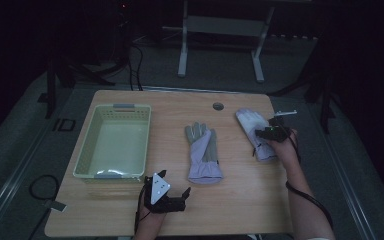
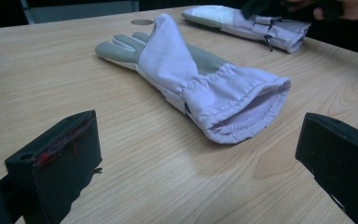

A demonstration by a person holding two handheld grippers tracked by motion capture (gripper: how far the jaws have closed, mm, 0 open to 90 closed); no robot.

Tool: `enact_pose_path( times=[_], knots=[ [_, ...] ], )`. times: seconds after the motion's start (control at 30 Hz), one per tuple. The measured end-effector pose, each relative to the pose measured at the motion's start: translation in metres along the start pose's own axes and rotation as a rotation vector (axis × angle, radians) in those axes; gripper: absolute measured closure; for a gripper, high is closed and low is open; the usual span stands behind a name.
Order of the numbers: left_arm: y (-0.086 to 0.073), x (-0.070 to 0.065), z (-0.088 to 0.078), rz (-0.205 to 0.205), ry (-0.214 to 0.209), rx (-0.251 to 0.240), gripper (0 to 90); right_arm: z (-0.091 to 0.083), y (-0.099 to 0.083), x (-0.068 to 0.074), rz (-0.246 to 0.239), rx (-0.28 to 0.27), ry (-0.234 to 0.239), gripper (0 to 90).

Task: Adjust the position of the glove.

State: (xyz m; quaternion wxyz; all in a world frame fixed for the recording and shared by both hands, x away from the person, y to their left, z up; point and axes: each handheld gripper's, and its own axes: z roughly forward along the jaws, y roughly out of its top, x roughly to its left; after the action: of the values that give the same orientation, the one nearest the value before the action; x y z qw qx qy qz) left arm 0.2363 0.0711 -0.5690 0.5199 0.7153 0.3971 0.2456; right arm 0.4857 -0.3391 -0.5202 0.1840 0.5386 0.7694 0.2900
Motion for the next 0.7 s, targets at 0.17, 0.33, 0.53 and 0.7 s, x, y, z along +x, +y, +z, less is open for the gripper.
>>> enact_pose_path(
  times=[0.17, 0.33, 0.53, 0.7],
  knots=[
    [0.0, 0.0, 0.0, 0.003, 0.001, -0.001, 0.0, 0.009, -0.01, -0.004, 0.021, -0.005, 0.028, 52.4],
    [0.0, -0.001, 0.0, 0.005, 0.002, -0.002, 0.0, 0.009, -0.013, -0.006, 0.028, -0.011, 0.052, 58.7],
    [0.0, -0.001, 0.0, 0.012, 0.005, -0.002, 0.0, 0.009, -0.006, -0.001, 0.032, 0.044, 0.036, 69.9],
    [0.0, -0.001, 0.0, 0.005, 0.002, -0.002, 0.0, -0.001, 0.001, 0.012, 0.022, 0.061, -0.043, 78.6]
  ],
)
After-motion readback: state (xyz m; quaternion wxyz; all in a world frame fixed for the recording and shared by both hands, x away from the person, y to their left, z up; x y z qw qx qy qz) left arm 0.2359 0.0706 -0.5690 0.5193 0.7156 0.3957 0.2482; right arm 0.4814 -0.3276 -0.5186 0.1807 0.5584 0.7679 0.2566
